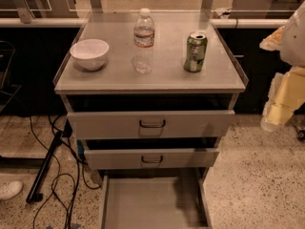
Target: Place water bottle into bottom drawer
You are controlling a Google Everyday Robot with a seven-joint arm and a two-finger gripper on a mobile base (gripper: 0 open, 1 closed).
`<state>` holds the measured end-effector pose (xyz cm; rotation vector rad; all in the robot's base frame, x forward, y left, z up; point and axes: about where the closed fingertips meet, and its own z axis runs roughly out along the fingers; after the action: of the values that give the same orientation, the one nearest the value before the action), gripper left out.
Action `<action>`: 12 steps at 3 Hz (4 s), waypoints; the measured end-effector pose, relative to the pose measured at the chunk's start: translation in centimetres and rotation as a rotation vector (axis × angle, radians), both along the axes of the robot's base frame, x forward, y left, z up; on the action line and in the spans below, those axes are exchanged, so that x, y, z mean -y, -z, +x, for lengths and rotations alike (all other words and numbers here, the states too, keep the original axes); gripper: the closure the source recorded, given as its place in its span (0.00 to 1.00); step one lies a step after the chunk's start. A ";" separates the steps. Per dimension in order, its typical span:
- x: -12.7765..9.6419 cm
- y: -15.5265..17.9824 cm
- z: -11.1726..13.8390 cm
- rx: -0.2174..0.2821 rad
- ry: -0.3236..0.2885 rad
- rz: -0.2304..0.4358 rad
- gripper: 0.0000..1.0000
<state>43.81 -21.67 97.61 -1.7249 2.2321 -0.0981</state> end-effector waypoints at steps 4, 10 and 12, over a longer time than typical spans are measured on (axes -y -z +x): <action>-5.9 2.1 4.3 -0.030 -0.075 0.077 0.00; -11.9 3.7 9.0 -0.067 0.019 0.537 0.00; -14.6 4.4 9.5 -0.083 0.017 0.629 0.00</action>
Offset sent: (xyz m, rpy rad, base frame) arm 0.0402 0.0462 -0.0130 0.0046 -0.0242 0.0821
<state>53.31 -7.11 93.17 -1.3743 2.0225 0.6149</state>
